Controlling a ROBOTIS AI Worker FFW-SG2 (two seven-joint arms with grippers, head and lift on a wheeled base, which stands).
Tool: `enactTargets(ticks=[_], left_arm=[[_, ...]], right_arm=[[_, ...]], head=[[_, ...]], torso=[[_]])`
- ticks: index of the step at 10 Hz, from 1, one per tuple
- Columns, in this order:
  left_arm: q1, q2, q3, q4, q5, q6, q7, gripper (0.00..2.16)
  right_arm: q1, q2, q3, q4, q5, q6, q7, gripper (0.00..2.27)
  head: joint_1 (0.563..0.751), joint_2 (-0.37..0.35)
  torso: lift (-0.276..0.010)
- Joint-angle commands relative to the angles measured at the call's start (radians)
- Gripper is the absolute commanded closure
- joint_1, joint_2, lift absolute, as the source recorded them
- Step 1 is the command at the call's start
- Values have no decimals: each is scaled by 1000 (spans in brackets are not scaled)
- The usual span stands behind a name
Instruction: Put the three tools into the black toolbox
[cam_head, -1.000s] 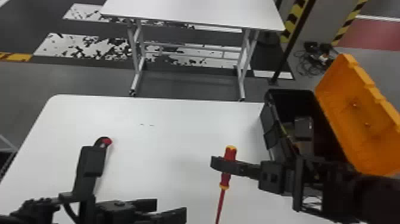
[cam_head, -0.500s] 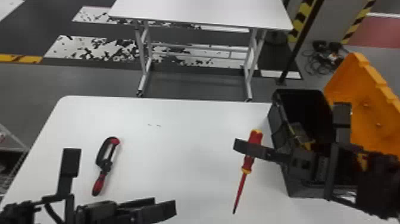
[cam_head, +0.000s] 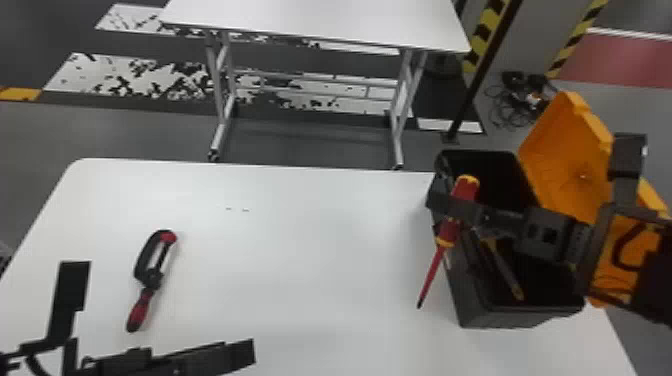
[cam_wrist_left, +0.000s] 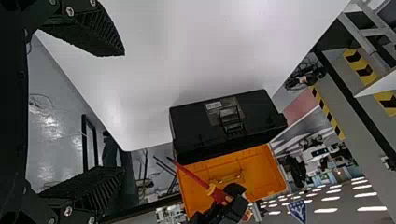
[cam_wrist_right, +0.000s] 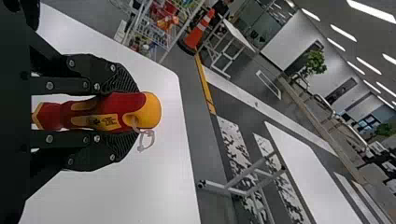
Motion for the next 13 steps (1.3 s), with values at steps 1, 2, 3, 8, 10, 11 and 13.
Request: enactTargets(ticks=[1,2,3,8,10,11,13], left_arm=[[23,2,32,-2,10,1,-7,144],[36,5,48,0,11,1,-8,144],[46,6,58,0,11,1,-8,144],[73,5,71,-8,11,-21,2,144],[73,9,71,-17,10,-25,10,144],[69,13,71,-20,10,-25,15,144],[69,16,62,-26,5,-25,33,144]], right_arm=[[-39,-52,-35,30,55,-20,4,2236],[-55,-73,-50,68,102,-48,24,2236],[-53,-100,-50,100,151,-109,49,2236],[7,-189,-27,159,331,-364,109,2236],[72,-208,-38,160,364,-437,118,1946],[103,-201,-43,159,360,-459,124,724],[126,-170,-46,155,326,-462,139,-2]], head=[[695,-156],[695,-195],[695,-227],[695,-338],[695,-350],[695,-350],[695,-350]], torso=[[-51],[-51],[-51],[-51],[-51],[-51],[-51]])
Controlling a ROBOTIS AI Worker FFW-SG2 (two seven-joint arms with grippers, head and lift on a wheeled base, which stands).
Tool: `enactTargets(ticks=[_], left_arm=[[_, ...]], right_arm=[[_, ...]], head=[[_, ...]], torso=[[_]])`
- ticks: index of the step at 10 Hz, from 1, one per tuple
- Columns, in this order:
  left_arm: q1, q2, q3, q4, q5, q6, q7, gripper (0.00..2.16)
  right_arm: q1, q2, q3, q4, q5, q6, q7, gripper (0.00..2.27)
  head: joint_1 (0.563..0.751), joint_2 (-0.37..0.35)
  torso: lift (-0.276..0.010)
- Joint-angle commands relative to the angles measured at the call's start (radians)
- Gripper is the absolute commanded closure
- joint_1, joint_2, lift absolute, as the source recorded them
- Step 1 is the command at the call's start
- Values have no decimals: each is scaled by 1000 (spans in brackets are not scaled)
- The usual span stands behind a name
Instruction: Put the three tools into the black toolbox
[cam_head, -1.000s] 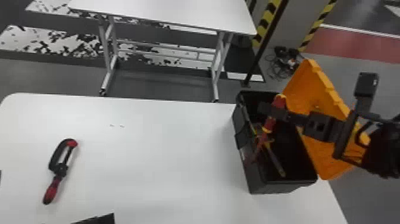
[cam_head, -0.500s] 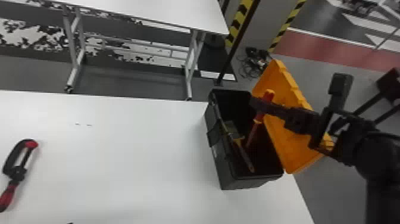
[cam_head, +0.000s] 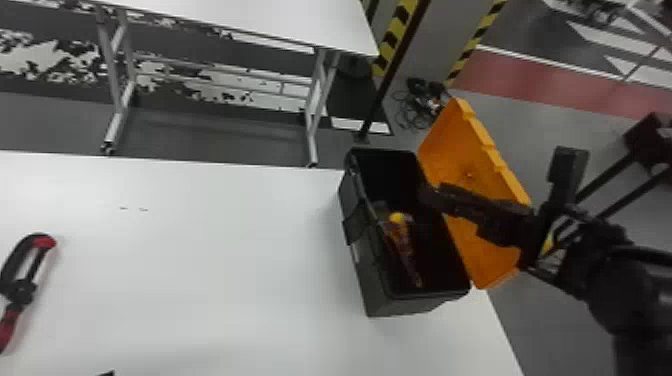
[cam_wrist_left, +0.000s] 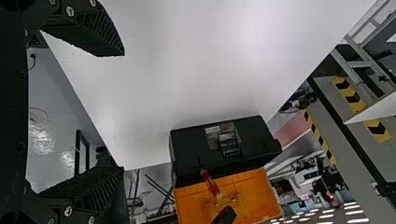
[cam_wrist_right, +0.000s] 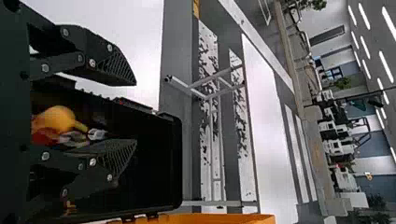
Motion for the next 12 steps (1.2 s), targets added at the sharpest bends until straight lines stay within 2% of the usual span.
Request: enactTargets(ticks=[1,2,3,4,5,7,8,9,10,12], left_arm=[[3,0,-11,0,-6,-6,6,144],[7,-1,-12,-5,-7,-18,19,140],[20,-1,-11,-10,-10,-76,55,140],[20,-3,-11,-4,-29,-95,69,137],[21,-3,-23,-4,-55,-113,99,137],[21,0,-60,-19,-159,-125,171,137],[21,3,-77,-22,-214,-129,204,137],[21,19,-95,-22,-250,-122,234,137],[21,20,-109,-30,-288,-119,251,137],[11,29,-109,-43,-329,-73,269,134]], right_arm=[[14,27,-2,-14,-29,5,1,49],[30,43,-8,-43,-52,33,-1,63],[63,76,-25,-101,-105,88,-1,80],[98,140,-27,-161,-151,110,-4,83],[119,211,13,-201,-147,116,-8,90],[170,270,98,-212,-151,103,-16,100],[198,278,112,-212,-181,94,-12,100],[228,278,130,-212,-191,64,-10,100],[245,280,135,-212,-199,60,-8,100],[260,278,136,-213,-208,60,-7,103]], head=[[695,-350],[695,-350],[695,-350],[695,-341],[695,-292],[695,-151],[695,-78],[695,-43],[695,10],[695,67]], torso=[[-51],[-51],[-51],[-51],[-51],[-51],[-51],[-51],[-51],[-51]])
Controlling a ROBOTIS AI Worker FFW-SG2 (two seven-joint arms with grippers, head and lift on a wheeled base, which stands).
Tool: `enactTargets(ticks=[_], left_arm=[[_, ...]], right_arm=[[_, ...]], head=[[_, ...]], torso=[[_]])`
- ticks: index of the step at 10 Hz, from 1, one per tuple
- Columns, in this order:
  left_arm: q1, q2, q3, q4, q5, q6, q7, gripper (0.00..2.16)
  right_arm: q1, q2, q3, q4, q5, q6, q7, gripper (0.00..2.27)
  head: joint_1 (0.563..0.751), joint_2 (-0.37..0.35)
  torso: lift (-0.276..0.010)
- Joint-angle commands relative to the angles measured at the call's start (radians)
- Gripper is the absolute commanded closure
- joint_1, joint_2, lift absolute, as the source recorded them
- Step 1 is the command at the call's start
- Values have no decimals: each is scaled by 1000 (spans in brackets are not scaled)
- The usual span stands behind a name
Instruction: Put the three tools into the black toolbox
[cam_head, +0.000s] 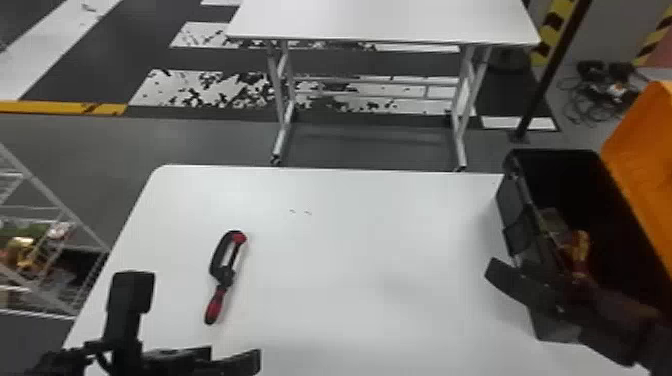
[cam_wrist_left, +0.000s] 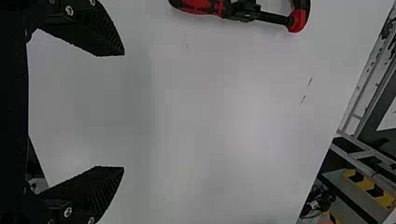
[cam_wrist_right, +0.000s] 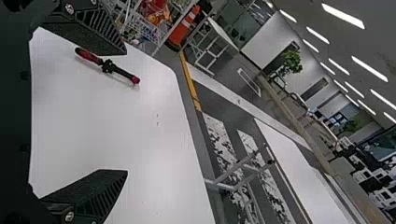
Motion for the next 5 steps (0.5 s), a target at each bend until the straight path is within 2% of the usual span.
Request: enactTargets(ticks=[1,2,3,5], left_arm=[[-11,6,10,-33,-28,72,5,134],[-14,18,15,-75,-43,117,18,134],[-17,24,15,-111,-80,117,19,134],[-90,85,55,-102,-82,117,9,134]], right_arm=[[7,-1,1,-4,-1,2,1,103],[7,-1,1,-4,-1,2,0,103],[4,-3,-1,-4,-1,5,0,103],[2,-3,-1,-1,-1,5,4,103]], head=[[695,89],[695,111],[695,122],[695,166]], torso=[[-51],[-51],[-51],[-51]])
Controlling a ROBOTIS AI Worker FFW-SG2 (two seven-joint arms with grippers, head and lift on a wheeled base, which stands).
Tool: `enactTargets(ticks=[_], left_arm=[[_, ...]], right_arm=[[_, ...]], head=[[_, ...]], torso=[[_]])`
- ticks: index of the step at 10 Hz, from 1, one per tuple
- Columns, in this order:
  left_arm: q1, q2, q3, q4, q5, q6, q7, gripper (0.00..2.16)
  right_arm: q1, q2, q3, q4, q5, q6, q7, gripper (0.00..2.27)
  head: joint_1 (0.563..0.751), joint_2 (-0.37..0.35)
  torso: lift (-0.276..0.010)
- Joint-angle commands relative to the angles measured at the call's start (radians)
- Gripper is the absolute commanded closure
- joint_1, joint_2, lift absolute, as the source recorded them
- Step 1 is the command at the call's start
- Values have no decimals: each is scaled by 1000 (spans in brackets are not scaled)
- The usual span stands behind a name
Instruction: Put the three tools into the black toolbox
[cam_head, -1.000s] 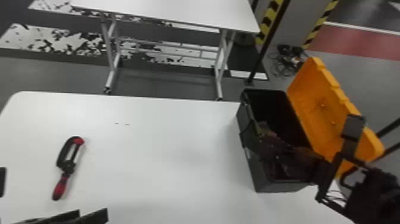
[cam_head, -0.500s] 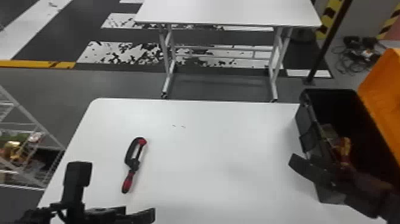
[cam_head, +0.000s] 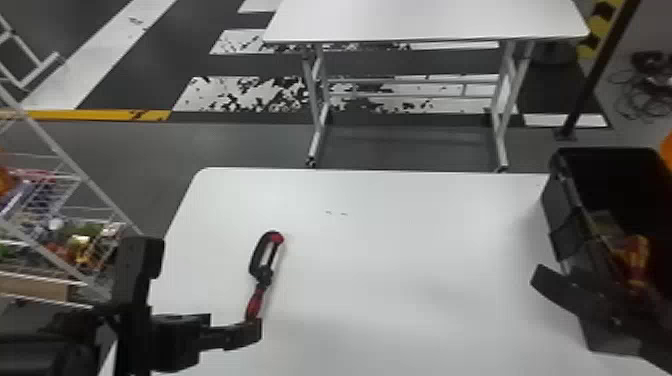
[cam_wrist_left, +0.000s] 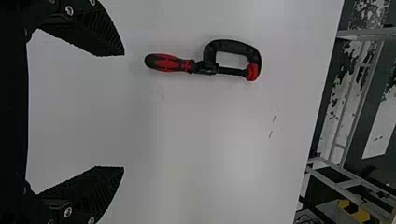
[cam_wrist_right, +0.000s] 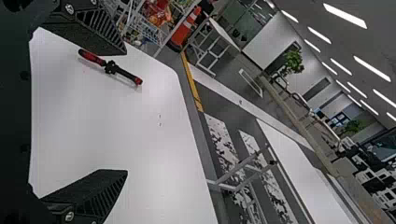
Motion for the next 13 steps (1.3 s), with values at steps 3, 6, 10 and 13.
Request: enactTargets(ticks=[3,6,10,13], left_arm=[[-138,114,6,145,-6,1,-30,137],[-273,130,-32,292,-9,1,-75,134],[-396,134,-109,477,-67,1,-95,134],[-425,140,-135,570,-89,1,-99,137]], right_arm=[[0,0,-3,9,3,-6,0,103],[4,1,-7,9,3,-3,0,103],[15,1,-27,6,-14,-3,2,103],[18,1,-37,8,-26,-6,10,103]], head=[[695,233],[695,241],[695,209],[695,212]], torso=[[-51],[-51],[-51],[-51]])
